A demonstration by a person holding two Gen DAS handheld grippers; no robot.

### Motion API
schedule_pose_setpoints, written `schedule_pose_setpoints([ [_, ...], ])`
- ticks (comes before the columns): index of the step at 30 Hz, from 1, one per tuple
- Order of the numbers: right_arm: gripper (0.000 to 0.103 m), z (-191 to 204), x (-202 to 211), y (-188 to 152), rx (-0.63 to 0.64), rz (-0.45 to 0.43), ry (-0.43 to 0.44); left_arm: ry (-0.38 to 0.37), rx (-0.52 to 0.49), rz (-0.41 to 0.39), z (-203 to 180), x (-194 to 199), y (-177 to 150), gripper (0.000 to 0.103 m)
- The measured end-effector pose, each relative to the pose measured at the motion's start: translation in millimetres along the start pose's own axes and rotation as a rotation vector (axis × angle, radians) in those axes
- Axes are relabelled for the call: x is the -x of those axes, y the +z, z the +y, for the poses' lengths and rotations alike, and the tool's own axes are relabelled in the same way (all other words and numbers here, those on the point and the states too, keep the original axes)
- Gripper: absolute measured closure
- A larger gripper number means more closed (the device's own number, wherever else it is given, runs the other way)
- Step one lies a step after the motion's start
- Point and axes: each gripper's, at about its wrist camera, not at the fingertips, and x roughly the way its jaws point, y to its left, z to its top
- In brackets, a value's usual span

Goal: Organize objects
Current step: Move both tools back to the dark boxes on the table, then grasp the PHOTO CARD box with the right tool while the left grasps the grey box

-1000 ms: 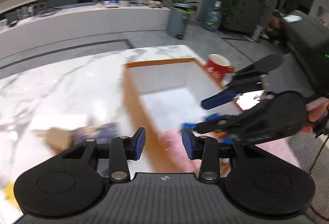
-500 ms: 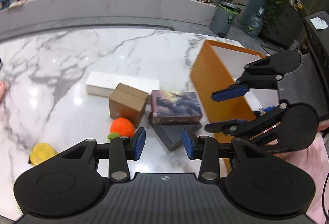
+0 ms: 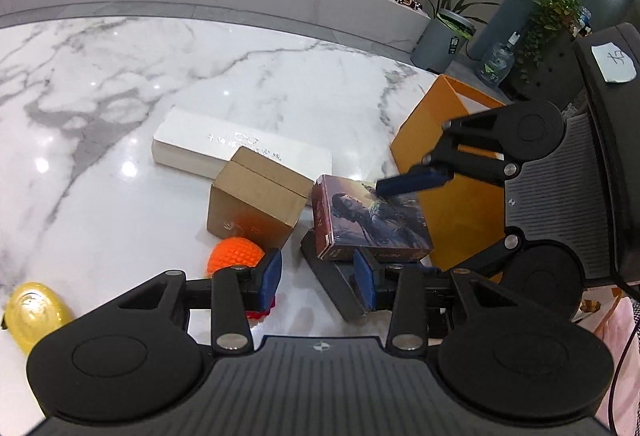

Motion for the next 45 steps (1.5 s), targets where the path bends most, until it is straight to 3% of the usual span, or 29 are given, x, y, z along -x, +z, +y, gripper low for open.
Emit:
schedule_pose_setpoints([
  [9, 0.038, -15, -12, 6, -0.044, -0.015, 0.029, -0.021, 0.053, 0.006, 10, -4, 0, 0.058],
  [14, 0.055, -20, -12, 11, -0.064, -0.028, 0.025, -0.012, 0.064, 0.009, 10, -3, -1, 0.058],
  [19, 0.063, -29, -6, 13, -0.105, -0.036, 0.033, -0.021, 0.068, 0.02, 7, -4, -1, 0.054],
  [23, 0.074, -48, 6, 11, -0.228, -0.049, 0.021, -0.022, 0.077, 0.033, 1, -7, -1, 0.047],
  [26, 0.075, -69, 8, 3, -0.376, -0.028, 0.051, -0.022, 0.115, 0.048, -4, -15, -1, 0.039],
  [34, 0.077, -98, 3, -21, -0.647, 0.097, 0.166, 0.027, 0.193, 0.076, -7, -42, -3, 0.037],
  [45, 0.078, -77, -23, -14, -0.54, 0.176, 0.07, 0.014, 0.294, 0.092, -2, -53, -5, 0.027],
])
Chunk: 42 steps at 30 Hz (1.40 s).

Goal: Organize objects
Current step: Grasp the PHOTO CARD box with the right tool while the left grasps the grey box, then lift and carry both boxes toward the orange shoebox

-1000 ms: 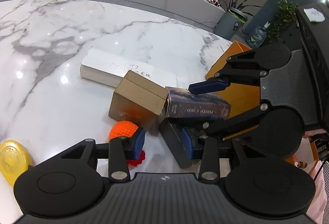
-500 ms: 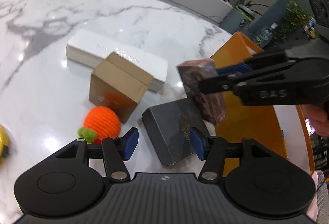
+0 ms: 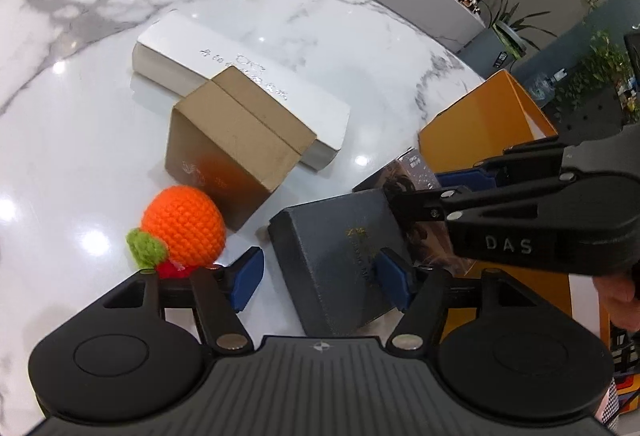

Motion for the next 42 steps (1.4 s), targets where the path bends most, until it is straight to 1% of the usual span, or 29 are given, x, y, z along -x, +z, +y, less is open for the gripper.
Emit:
schedule_pose_setpoints([
  [2, 0.079, -1, 1, 0, -0.007, 0.004, 0.004, 0.0, -0.001, 0.0, -1, -2, 1, 0.027],
  [3, 0.079, -3, 1, 0, -0.024, 0.01, 0.025, 0.002, -0.002, 0.002, -2, -2, 1, 0.026],
  [4, 0.079, -5, 1, 0, -0.054, 0.016, 0.055, 0.008, -0.009, 0.004, -3, -1, 1, 0.03],
  [5, 0.079, -8, 1, 0, -0.086, 0.02, 0.073, 0.011, -0.007, 0.005, -2, 0, 1, 0.031],
  [7, 0.079, -8, 1, 0, -0.112, 0.012, 0.085, 0.006, 0.016, 0.013, 3, 5, 1, 0.038],
  [8, 0.079, -8, 1, -1, -0.133, 0.009, 0.095, 0.012, 0.022, 0.012, 6, 9, 1, 0.04],
  [10, 0.079, -7, 2, -3, -0.172, 0.008, 0.124, 0.03, 0.017, -0.007, 9, 21, -2, 0.049],
  [13, 0.079, 1, 4, -10, -0.217, -0.002, 0.168, 0.071, 0.015, -0.051, 13, 45, -8, 0.057],
  [18, 0.079, 24, 6, -26, -0.313, -0.048, 0.262, 0.117, 0.04, -0.134, 19, 85, -26, 0.058],
  [22, 0.079, 46, 8, -40, -0.37, -0.094, 0.299, 0.138, 0.063, -0.175, 22, 105, -40, 0.058],
  [26, 0.079, 57, 8, -56, -0.448, -0.113, 0.354, 0.119, 0.118, -0.212, 27, 122, -53, 0.058],
  [29, 0.079, 59, 8, -72, -0.523, -0.119, 0.392, 0.088, 0.116, -0.223, 25, 127, -60, 0.058],
  [32, 0.079, 62, 14, -87, -0.554, -0.165, 0.367, 0.073, 0.096, -0.22, 18, 126, -65, 0.059],
  [34, 0.079, 66, 19, -95, -0.555, -0.2, 0.322, 0.027, 0.087, -0.216, 14, 127, -70, 0.071],
  [35, 0.079, 68, 21, -99, -0.552, -0.22, 0.296, -0.011, 0.09, -0.2, 11, 125, -73, 0.072],
  [36, 0.079, 69, 23, -103, -0.548, -0.24, 0.279, -0.03, 0.092, -0.189, 8, 121, -75, 0.08],
  [38, 0.079, 73, 25, -111, -0.545, -0.268, 0.265, -0.012, 0.071, -0.19, 2, 113, -82, 0.087],
  [39, 0.079, 77, 26, -113, -0.539, -0.28, 0.261, -0.011, 0.071, -0.209, 2, 112, -85, 0.088],
  [41, 0.079, 81, 27, -119, -0.543, -0.298, 0.253, -0.018, 0.082, -0.215, 4, 113, -86, 0.088],
  [42, 0.079, 82, 27, -121, -0.543, -0.309, 0.25, -0.016, 0.08, -0.216, 4, 114, -86, 0.086],
])
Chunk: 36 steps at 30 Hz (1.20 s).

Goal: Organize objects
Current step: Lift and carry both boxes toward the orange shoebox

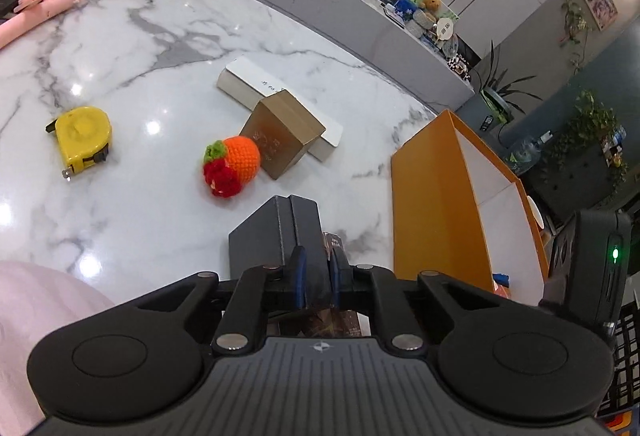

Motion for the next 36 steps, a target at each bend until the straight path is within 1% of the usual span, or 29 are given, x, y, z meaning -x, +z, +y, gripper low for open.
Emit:
schedule_pose_setpoints([
  [1, 0.079, -1, 0, -1, 0.0, -0.004, 0.006, 0.003, -0.005, -0.005, 0, 1, 0, 0.077],
  [2, 0.079, -1, 1, -2, 0.001, -0.006, 0.011, 0.004, -0.004, -0.011, 0, 3, 0, 0.072],
  [4, 0.079, -1, 3, -4, 0.003, -0.01, 0.014, 0.013, -0.006, -0.025, 0, 7, 2, 0.056],
  [6, 0.079, 2, 7, -6, 0.02, -0.026, 0.003, 0.036, -0.003, -0.026, -2, 7, 7, 0.052],
  [8, 0.079, 5, 11, -7, 0.053, -0.048, -0.024, 0.069, -0.006, -0.025, -4, 5, 9, 0.05],
  [10, 0.079, 6, 14, -9, 0.077, -0.062, -0.046, 0.101, -0.016, -0.024, -7, 0, 11, 0.043],
  [12, 0.079, 7, 14, -11, 0.101, -0.057, -0.056, 0.111, -0.024, -0.008, -10, -7, 12, 0.039],
  [14, 0.079, 8, 14, -13, 0.121, -0.059, -0.065, 0.133, -0.031, 0.02, -14, -16, 14, 0.038],
  [16, 0.078, 10, 14, -15, 0.145, -0.071, -0.084, 0.178, -0.049, 0.034, -18, -23, 15, 0.039],
  [17, 0.075, 10, 15, -16, 0.155, -0.078, -0.092, 0.199, -0.055, 0.04, -20, -26, 15, 0.039],
  [21, 0.075, 10, 20, -18, 0.17, -0.085, -0.081, 0.231, -0.08, 0.061, -24, -33, 14, 0.043],
  [23, 0.075, 10, 21, -19, 0.173, -0.078, -0.072, 0.251, -0.097, 0.062, -26, -35, 13, 0.049],
  [24, 0.075, 10, 20, -20, 0.173, -0.074, -0.063, 0.262, -0.108, 0.064, -27, -35, 13, 0.056],
  [25, 0.075, 11, 20, -21, 0.175, -0.072, -0.058, 0.269, -0.119, 0.065, -28, -36, 12, 0.059],
  [27, 0.078, 11, 19, -22, 0.176, -0.075, -0.053, 0.262, -0.121, 0.064, -27, -34, 12, 0.06],
  [32, 0.079, 12, 24, -26, 0.178, -0.096, -0.052, 0.246, -0.1, 0.048, -23, -27, 11, 0.061],
  [36, 0.079, 10, 46, -27, 0.172, -0.149, -0.034, 0.217, -0.114, 0.003, -35, -5, 13, 0.061],
])
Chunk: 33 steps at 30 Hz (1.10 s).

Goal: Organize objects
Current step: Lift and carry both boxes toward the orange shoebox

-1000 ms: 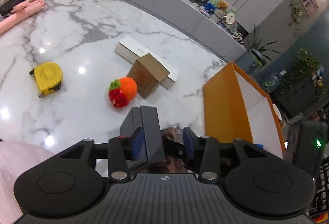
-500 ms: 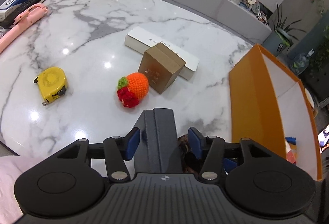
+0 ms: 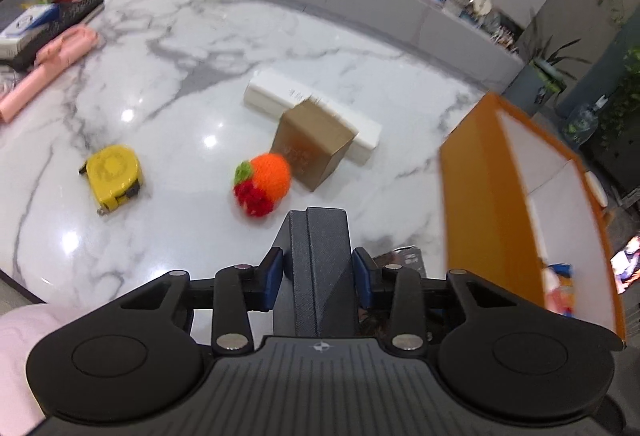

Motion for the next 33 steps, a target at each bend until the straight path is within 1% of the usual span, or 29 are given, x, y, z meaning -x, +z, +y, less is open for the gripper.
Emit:
schedule_pose_setpoints([
  [5, 0.079, -7, 40, 9, -0.004, -0.093, 0.001, -0.069, -0.057, -0.073, -26, 36, 12, 0.061],
  [10, 0.079, -21, 84, 22, -0.019, -0.193, -0.003, -0.112, -0.135, -0.122, -61, 58, 23, 0.061],
  [14, 0.079, -36, 117, 32, -0.026, -0.262, -0.019, -0.15, -0.212, -0.151, -94, 67, 30, 0.061],
  [18, 0.079, -57, 143, 41, -0.018, -0.299, -0.071, -0.211, -0.273, -0.152, -128, 64, 37, 0.061],
  [22, 0.079, -87, 160, 52, -0.021, -0.293, -0.113, -0.285, -0.319, -0.128, -160, 46, 39, 0.061],
  [24, 0.079, -108, 163, 60, -0.041, -0.271, -0.135, -0.326, -0.327, -0.095, -174, 30, 40, 0.061],
  [26, 0.079, -130, 162, 66, -0.058, -0.241, -0.177, -0.357, -0.329, -0.06, -187, 10, 43, 0.061],
  [29, 0.079, -165, 147, 73, -0.085, -0.181, -0.248, -0.361, -0.334, -0.03, -206, -22, 47, 0.061],
  [31, 0.079, -189, 134, 76, -0.115, -0.147, -0.266, -0.366, -0.331, -0.006, -216, -45, 50, 0.061],
  [33, 0.079, -206, 123, 74, -0.111, -0.128, -0.288, -0.358, -0.309, 0.022, -224, -69, 53, 0.061],
])
